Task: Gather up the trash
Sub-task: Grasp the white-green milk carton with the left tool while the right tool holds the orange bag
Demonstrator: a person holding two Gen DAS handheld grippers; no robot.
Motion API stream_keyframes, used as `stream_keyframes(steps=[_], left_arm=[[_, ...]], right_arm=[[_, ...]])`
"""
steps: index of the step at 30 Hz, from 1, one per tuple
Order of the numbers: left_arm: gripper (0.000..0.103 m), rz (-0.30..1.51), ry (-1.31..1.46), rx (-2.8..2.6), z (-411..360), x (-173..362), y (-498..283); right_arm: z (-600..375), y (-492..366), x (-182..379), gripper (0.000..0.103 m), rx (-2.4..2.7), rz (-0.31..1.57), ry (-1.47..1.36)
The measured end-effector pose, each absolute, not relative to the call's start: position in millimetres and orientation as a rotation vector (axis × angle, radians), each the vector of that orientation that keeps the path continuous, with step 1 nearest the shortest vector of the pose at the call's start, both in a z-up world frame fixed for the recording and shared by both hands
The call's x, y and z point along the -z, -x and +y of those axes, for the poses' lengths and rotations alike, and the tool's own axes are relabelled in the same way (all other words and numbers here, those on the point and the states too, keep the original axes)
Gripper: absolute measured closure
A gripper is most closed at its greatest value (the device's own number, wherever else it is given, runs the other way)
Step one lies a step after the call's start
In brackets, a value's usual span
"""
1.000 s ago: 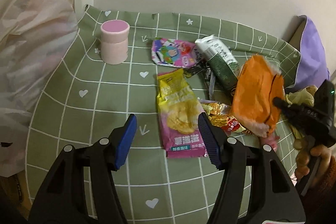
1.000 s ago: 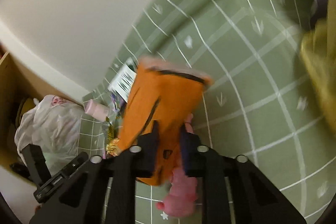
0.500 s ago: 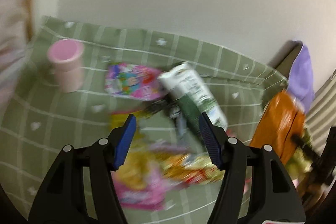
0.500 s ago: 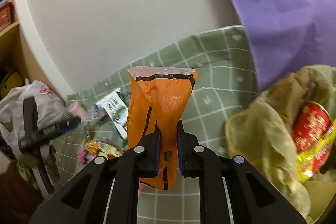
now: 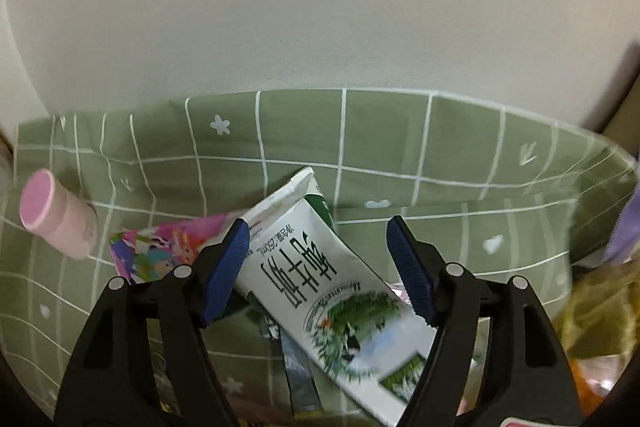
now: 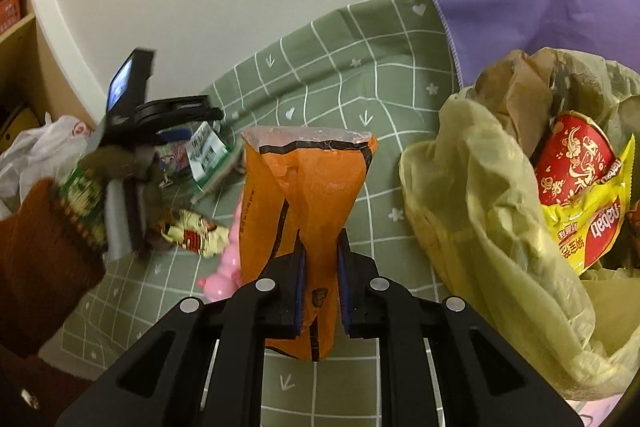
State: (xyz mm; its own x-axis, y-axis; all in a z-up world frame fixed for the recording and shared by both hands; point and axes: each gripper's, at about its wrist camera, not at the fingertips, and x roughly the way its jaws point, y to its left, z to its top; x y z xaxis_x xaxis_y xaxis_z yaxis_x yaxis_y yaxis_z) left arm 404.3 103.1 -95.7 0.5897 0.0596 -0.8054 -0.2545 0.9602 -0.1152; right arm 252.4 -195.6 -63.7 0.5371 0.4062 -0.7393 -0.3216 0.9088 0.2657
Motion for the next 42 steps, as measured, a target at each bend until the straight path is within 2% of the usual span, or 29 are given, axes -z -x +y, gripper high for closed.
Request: stream_keyframes(steps=[3,7,13,14,16,17,25,34,38,41,42], left_arm=[[0.044,0.940,0.258,-0.202,108.9,98.3,-398.4],[0.069,0.911,0.374,-0.097,125.0,90.7,-372.5],[0.068,0.942,0.267,0.169,115.9,88.2,-326.2],[0.064,0.939,0.256,0.175,114.2,87.2,-324.1],[0.041,0.929,0.289,0.153,117.3,84.9,-316.4],[0.040,0.926,0.312,0.138,118.7,84.9,-316.0],[0.038,0.946,0.459,-0.179,140.6,83.4,-325.2],[0.037,1.046,0.367,-0.208,140.3,113.0,-363.3],[0.035,1.064,0.418,-0.158,148.5,125.1,-374.1],[0.049,1.062,0.413,-0.149,150.9,122.0,-374.0],[0.056,1.052,0.394,-0.154,150.5,118.4,-371.0]], right_arm=[[-198.9,-254.3,61.1,0.089,-0.441,0.899,-0.103],[-202.1,-261.6,60.2,0.089,-0.448,0.890,-0.139],[-197.1,-265.7,61.1,0.089,-0.482,0.893,-0.163],[-194.7,-265.5,61.7,0.089,-0.489,0.895,-0.163],[-190.5,-264.2,62.2,0.089,-0.498,0.898,-0.155],[-188.6,-263.1,62.0,0.089,-0.502,0.898,-0.149],[-197.6,-250.4,58.5,0.089,-0.495,0.878,-0.130],[-202.2,-244.3,68.3,0.089,-0.506,0.918,-0.138],[-204.6,-244.8,69.4,0.089,-0.501,0.928,-0.124],[-206.3,-243.9,68.8,0.089,-0.506,0.928,-0.125],[-205.8,-243.4,67.9,0.089,-0.510,0.924,-0.124]])
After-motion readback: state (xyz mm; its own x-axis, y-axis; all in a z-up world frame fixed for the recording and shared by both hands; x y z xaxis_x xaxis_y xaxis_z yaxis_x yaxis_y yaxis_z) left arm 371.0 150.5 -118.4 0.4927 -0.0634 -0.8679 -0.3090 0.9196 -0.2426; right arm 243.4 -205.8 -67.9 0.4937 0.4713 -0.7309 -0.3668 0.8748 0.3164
